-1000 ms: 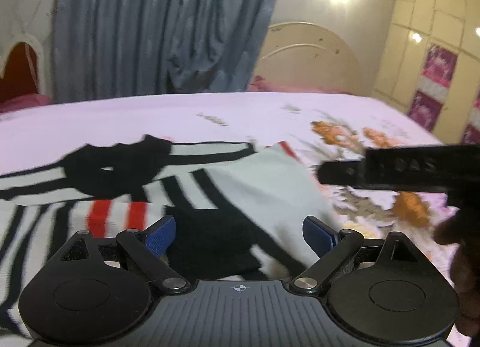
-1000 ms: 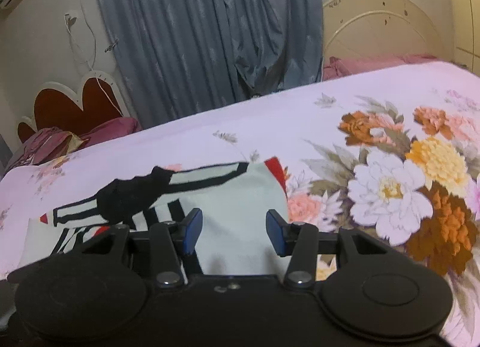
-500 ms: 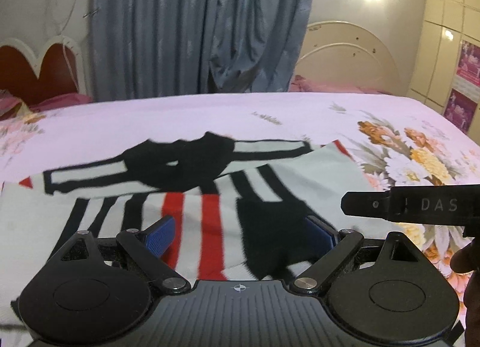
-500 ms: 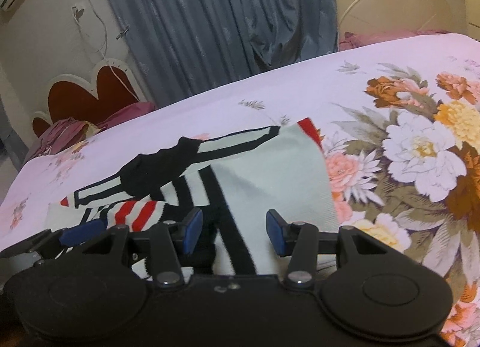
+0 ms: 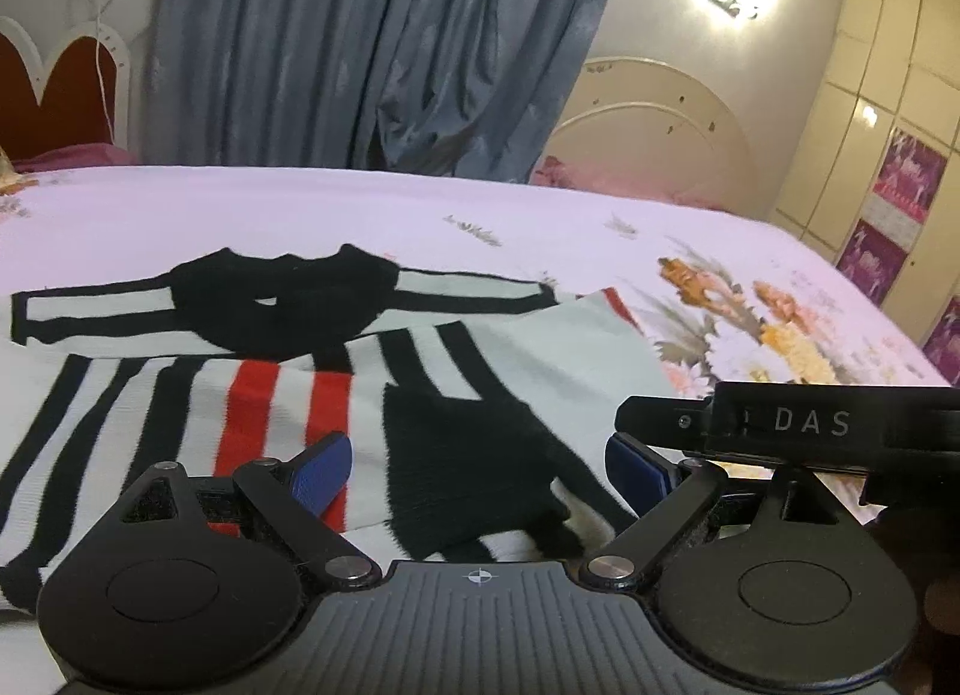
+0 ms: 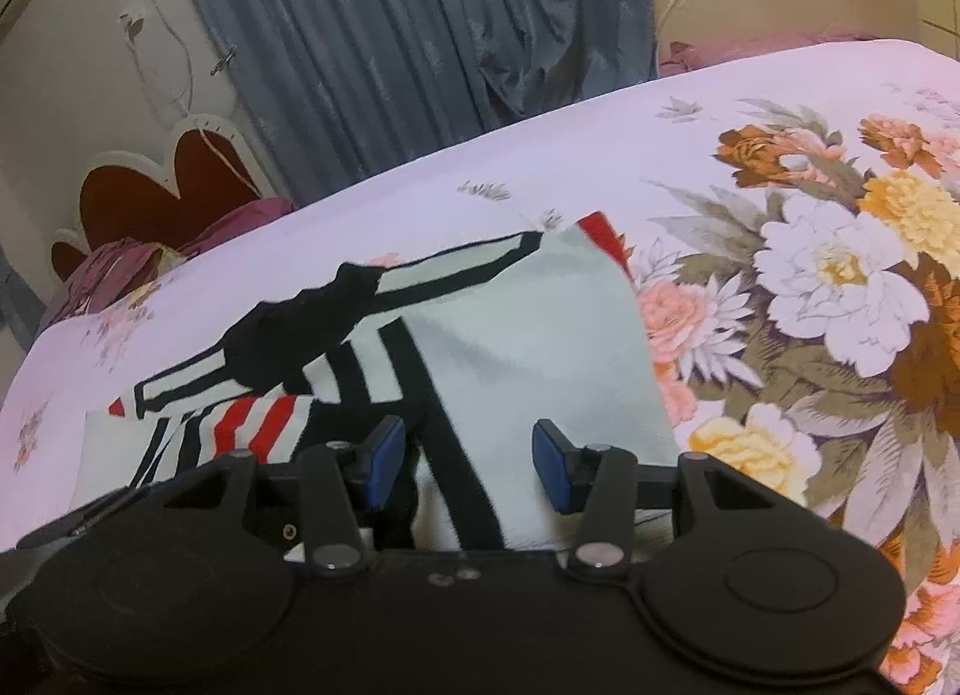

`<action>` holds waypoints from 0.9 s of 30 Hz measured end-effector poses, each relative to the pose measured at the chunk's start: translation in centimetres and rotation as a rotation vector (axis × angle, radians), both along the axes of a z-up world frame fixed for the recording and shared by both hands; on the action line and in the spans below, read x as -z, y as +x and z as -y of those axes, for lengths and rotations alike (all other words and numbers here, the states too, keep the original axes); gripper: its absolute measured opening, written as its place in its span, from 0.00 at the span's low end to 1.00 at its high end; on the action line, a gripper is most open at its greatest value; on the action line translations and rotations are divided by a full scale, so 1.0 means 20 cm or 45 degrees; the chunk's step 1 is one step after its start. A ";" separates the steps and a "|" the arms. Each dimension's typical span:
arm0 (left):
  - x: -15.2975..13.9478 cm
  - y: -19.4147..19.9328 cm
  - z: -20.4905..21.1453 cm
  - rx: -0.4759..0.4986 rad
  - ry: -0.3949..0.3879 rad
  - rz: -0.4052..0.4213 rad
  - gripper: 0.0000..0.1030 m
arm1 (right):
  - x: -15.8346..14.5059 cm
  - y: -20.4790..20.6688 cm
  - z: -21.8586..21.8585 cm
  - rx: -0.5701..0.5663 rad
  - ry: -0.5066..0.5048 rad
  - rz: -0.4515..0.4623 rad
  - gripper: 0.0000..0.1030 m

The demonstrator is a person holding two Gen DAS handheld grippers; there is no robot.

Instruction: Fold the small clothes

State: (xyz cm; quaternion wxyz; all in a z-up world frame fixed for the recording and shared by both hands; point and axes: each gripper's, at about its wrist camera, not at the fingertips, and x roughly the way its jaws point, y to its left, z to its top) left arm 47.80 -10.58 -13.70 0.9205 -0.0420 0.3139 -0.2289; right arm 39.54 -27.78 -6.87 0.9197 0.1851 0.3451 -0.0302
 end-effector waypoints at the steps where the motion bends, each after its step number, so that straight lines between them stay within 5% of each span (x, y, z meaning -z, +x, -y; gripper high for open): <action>1: 0.00 0.00 0.00 -0.006 0.006 0.006 0.88 | 0.00 0.00 0.01 0.014 0.004 0.003 0.44; 14: -0.02 0.02 -0.28 -0.138 0.076 0.023 0.88 | 0.16 0.14 -0.12 -0.117 0.069 -0.088 0.43; 16: -0.01 0.02 -0.31 -0.158 0.099 0.027 0.88 | 0.15 0.16 -0.15 -0.146 0.023 -0.090 0.33; 17: 0.00 0.02 -0.33 -0.175 0.119 0.035 0.88 | 0.15 0.18 -0.16 -0.195 0.007 -0.089 0.09; 18: 0.00 0.02 -0.35 -0.185 0.132 0.038 0.88 | 0.14 0.18 -0.18 -0.217 -0.021 -0.087 0.05; 23: 0.03 0.01 -0.48 -0.239 0.229 0.055 0.88 | 0.01 0.13 -0.20 -0.227 -0.187 0.063 0.03; 27: 0.11 0.03 -0.58 -0.274 0.278 -0.020 0.88 | 0.15 0.22 -0.21 -0.244 -0.263 -0.136 0.04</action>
